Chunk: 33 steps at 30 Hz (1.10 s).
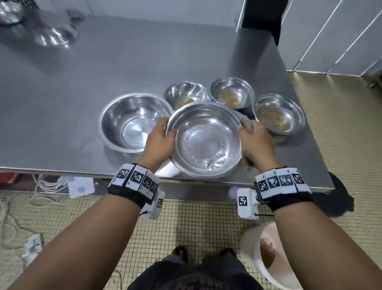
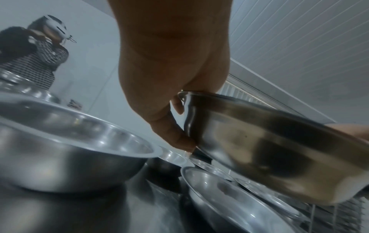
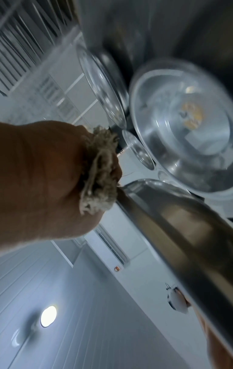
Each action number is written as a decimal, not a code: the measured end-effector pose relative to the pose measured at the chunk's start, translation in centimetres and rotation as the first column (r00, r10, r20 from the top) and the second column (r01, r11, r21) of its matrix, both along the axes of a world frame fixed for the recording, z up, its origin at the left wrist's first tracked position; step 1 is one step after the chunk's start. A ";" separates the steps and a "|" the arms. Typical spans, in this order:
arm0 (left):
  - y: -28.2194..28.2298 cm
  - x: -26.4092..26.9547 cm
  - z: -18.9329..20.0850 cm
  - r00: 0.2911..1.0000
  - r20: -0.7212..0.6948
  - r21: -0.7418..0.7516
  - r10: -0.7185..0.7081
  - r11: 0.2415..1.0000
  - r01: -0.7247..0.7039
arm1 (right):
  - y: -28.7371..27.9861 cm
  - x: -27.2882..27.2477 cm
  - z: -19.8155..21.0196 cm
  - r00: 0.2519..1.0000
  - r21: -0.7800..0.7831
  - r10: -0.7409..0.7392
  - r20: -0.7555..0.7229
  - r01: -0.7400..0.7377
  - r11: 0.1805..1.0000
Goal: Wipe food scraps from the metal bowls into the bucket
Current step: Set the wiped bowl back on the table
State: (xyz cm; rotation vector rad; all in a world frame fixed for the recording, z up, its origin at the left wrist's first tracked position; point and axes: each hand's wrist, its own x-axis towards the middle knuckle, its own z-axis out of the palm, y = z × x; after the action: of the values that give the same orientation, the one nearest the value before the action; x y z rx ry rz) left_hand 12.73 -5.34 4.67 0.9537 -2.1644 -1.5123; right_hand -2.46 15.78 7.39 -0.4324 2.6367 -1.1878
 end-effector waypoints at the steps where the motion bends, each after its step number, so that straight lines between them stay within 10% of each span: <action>1: -0.8 0.3 0.1 1.000 0.005 -0.014 0.009 1.000 -0.009 | -1.1 -0.2 0.0 1.000 0.000 0.017 0.004 -0.017 1.000; 33: -14.8 -9.8 1.0 0.975 0.028 -0.055 0.221 0.974 -0.219 | -17.0 -13.5 -0.6 0.970 -0.131 0.228 0.087 -0.216 0.968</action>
State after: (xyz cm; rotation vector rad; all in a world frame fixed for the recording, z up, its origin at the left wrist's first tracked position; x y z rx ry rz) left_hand 2.96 -20.13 5.63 1.1667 -2.0325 -1.3383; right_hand -15.96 -1.26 6.78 -0.6527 2.3664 -1.2630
